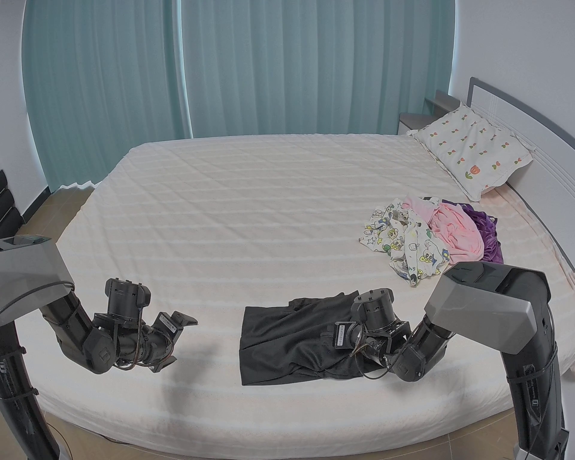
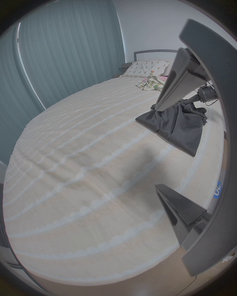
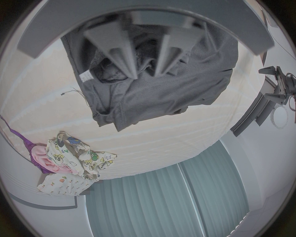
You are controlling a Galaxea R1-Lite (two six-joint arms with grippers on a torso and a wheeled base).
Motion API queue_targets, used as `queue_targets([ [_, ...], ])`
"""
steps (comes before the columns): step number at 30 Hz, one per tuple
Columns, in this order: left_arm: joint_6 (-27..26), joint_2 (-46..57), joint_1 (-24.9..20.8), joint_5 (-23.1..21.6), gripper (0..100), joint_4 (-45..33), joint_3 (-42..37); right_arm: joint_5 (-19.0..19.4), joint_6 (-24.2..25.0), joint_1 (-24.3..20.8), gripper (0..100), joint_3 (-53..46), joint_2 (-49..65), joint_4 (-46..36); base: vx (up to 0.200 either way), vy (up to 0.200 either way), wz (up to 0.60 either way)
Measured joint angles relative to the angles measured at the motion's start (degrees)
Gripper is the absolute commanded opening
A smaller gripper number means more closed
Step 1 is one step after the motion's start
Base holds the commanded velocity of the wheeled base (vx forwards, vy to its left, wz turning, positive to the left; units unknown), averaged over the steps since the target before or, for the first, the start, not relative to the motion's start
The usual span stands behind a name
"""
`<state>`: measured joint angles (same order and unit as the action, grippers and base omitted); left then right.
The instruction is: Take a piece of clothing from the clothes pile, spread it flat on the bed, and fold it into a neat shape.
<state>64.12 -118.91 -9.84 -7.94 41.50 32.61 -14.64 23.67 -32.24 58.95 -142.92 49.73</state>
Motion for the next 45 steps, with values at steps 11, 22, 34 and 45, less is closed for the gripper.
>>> queue_targets([
  [11, 0.0, -0.3, 0.0, 0.0, 100, 0.0, 0.0, 0.7, 0.6, 2.3, 0, -10.1, 4.1, 4.8, 0.000, 0.000, 0.00],
  [22, -0.1, -0.4, 0.0, 0.0, 100, 0.0, 0.0, 8.1, 1.5, 8.4, 0, -23.0, 7.3, 14.5, 0.000, 0.000, 0.00],
  [34, 0.0, -0.4, 0.0, 0.0, 100, 0.0, 0.0, 13.3, 0.6, 12.7, 100, -29.5, 7.7, 18.7, 0.000, 0.000, 0.00],
  [45, 0.0, -0.5, 0.0, 0.0, 100, 0.0, 0.0, 16.4, 2.2, 16.3, 100, -28.6, 10.5, 20.4, 0.000, 0.000, 0.00],
])
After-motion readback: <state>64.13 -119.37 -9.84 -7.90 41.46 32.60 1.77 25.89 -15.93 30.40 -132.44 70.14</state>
